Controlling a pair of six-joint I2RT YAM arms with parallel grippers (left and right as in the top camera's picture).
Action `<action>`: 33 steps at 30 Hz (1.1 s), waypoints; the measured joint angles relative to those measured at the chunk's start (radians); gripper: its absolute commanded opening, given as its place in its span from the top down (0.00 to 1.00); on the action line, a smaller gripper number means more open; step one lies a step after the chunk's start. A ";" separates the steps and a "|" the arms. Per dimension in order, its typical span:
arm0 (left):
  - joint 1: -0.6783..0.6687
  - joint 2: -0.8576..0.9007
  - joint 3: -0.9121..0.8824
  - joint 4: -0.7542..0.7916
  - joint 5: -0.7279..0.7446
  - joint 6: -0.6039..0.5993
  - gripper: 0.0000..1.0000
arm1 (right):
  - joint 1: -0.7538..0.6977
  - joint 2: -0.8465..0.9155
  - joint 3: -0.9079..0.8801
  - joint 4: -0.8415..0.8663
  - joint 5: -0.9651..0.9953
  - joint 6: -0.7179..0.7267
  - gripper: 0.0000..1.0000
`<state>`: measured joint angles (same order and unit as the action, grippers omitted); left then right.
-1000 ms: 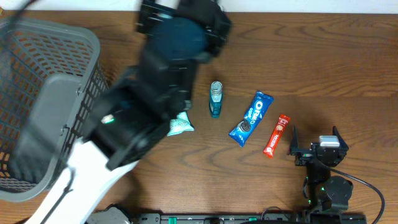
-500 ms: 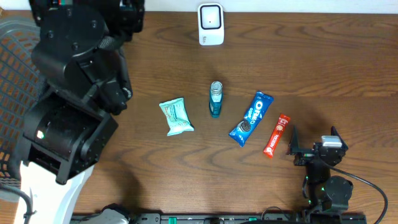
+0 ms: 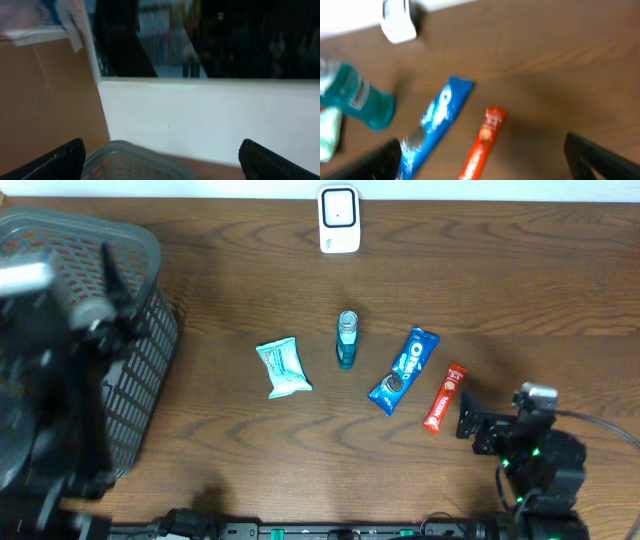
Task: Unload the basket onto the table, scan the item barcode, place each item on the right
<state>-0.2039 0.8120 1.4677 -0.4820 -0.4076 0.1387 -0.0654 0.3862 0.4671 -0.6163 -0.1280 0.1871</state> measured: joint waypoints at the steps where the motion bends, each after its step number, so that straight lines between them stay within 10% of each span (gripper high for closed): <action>1: 0.014 -0.031 -0.016 0.006 0.023 -0.020 0.02 | 0.000 0.048 0.069 -0.056 -0.005 0.002 0.01; 8: 0.072 -0.181 -0.074 0.010 0.255 -0.091 0.02 | 0.000 0.320 0.436 -0.380 -0.086 0.014 0.01; 33: 0.273 -0.468 -0.187 0.041 0.346 -0.136 0.02 | 0.257 0.639 0.467 -0.214 -0.049 0.131 0.01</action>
<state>0.0692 0.3439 1.2804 -0.4412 -0.0620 0.0025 0.1913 1.0248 0.9340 -0.8307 -0.1772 0.3180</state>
